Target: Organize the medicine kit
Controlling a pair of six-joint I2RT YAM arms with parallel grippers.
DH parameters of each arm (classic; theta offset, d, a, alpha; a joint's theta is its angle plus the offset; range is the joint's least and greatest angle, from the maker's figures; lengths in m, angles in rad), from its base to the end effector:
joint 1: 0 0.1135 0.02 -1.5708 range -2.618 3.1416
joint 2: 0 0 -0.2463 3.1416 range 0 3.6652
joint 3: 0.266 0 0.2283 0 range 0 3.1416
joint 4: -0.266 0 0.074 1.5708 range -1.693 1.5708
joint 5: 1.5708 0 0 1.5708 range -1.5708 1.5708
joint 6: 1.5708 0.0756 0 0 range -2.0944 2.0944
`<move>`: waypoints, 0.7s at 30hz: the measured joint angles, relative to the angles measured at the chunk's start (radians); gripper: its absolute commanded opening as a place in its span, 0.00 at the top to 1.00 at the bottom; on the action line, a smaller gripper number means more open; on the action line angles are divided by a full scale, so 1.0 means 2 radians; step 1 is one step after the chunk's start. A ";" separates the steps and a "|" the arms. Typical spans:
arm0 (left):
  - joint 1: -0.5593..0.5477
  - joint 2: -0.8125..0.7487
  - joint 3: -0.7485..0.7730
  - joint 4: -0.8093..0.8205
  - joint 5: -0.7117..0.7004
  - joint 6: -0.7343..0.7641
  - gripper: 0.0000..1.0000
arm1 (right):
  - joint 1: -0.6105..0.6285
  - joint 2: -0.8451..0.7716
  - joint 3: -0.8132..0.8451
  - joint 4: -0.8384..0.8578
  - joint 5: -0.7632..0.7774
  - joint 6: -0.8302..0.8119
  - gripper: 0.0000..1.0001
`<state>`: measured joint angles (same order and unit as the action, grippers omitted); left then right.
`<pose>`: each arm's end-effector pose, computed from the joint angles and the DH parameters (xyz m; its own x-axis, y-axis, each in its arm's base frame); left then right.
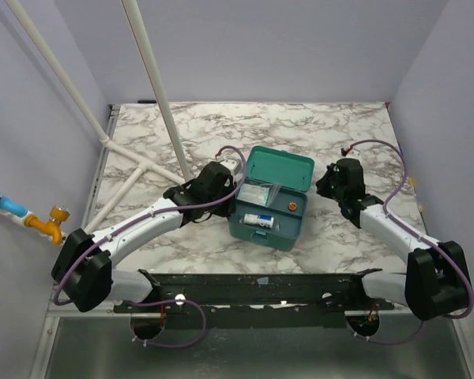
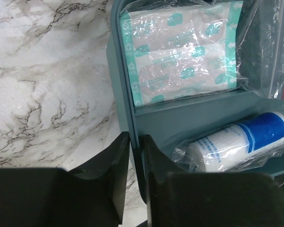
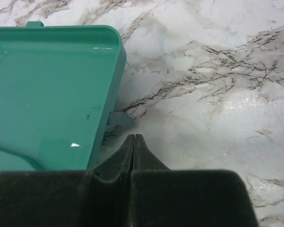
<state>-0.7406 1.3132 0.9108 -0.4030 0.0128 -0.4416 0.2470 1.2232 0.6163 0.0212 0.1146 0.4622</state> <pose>0.2112 -0.1944 0.2128 -0.7723 0.1270 -0.6224 0.3884 0.8697 -0.3044 0.2693 0.0590 0.1863 -0.5469 0.3190 -0.7741 0.1043 0.9433 0.3150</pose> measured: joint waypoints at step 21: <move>0.002 0.002 0.006 -0.003 -0.025 0.016 1.00 | -0.007 0.031 -0.093 0.135 0.002 0.082 0.99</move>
<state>-0.7368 1.3182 0.9218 -0.4084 -0.0372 -0.4088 0.2333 1.2861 0.4294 0.2909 0.1184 0.6254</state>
